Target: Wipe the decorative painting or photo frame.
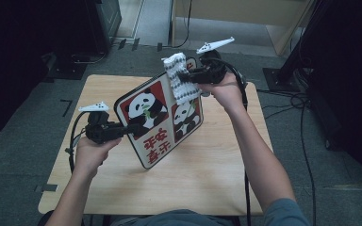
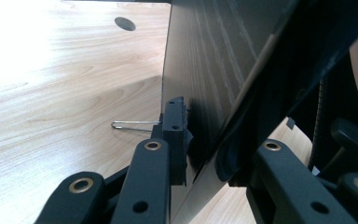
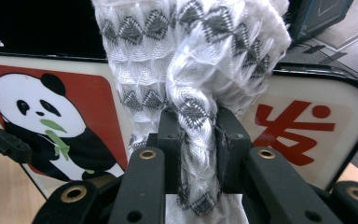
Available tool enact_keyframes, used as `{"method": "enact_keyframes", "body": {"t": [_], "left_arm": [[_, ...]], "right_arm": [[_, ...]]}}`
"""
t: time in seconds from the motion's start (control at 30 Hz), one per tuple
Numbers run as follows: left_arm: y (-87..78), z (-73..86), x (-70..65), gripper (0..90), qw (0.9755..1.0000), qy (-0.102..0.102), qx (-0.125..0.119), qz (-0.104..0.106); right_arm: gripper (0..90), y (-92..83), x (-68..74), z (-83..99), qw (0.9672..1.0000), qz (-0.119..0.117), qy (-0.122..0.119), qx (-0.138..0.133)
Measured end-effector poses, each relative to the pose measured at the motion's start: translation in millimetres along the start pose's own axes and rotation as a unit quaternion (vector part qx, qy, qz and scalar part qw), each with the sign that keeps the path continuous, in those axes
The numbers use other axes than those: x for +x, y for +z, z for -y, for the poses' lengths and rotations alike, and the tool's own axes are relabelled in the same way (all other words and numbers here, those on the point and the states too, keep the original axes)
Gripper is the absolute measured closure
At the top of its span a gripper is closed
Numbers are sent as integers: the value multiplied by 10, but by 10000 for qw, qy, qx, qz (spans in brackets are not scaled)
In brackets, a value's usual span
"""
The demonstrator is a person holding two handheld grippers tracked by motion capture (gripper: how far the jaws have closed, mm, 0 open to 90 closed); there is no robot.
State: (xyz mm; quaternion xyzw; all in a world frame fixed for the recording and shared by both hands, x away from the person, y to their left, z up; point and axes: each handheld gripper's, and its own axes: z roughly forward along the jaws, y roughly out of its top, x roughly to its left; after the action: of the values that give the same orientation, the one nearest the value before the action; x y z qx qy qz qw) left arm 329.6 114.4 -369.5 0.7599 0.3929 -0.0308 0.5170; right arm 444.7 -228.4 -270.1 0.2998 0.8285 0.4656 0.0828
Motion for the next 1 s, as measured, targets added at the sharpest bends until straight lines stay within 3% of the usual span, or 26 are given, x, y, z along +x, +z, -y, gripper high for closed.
{"method": "enact_keyframes", "body": {"t": [0.13, 1.0], "left_arm": [[-3, 6, 25, 750, 9999, -63, -13, 89], [-2, 3, 16, 754, 10000, 10, 1, 86]], "right_arm": [[757, 42, -11, 31, 10000, -56, 33, 39], [757, 146, -69, 326, 9996, -208, 121, 130]]}}
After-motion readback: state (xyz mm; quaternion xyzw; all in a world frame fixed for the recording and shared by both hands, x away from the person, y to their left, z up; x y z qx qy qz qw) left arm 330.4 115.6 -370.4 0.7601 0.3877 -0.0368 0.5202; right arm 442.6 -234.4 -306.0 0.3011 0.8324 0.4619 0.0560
